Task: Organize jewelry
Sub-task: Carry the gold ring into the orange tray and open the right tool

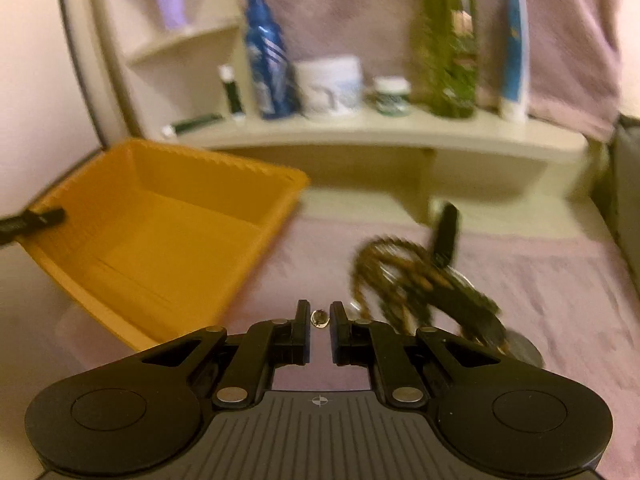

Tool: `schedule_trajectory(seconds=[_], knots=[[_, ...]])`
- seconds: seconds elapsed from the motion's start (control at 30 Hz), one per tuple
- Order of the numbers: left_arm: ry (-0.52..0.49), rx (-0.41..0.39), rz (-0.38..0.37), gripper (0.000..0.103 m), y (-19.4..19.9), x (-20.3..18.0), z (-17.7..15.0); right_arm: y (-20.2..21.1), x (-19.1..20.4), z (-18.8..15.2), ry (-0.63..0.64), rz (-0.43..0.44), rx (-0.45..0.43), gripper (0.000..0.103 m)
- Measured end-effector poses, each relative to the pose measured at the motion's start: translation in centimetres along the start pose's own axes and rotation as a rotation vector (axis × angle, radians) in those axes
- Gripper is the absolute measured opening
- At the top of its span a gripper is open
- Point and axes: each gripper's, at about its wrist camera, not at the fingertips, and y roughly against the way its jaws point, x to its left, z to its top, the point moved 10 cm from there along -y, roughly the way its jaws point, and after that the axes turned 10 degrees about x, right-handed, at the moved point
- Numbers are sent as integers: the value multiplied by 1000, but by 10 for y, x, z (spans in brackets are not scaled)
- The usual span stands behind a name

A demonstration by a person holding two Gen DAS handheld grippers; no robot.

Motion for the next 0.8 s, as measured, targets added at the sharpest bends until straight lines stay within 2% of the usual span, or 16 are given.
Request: schedule_trajectory(seconds=[0.1,0.3,0.6,0.67,0.73,0.8], knots=[[4,6,3,9,0,0,0,-1,20,12,34,65,-10,10],[-8,5,12,10,0,-1,2,-13,53,20,107,141,7,10],[-9,6,12,10,-1,0,0,-37,67,12,122,128,61,11],[-10,6,13,10,-1,0,0,-37,68,11,105,140,56,17],[-9,6,15,10,-1,-1,0,-31,71,11,94,164,29,34],[-9,7,15,10,-1,0,1,-22,70,12,87,159,-4,38]])
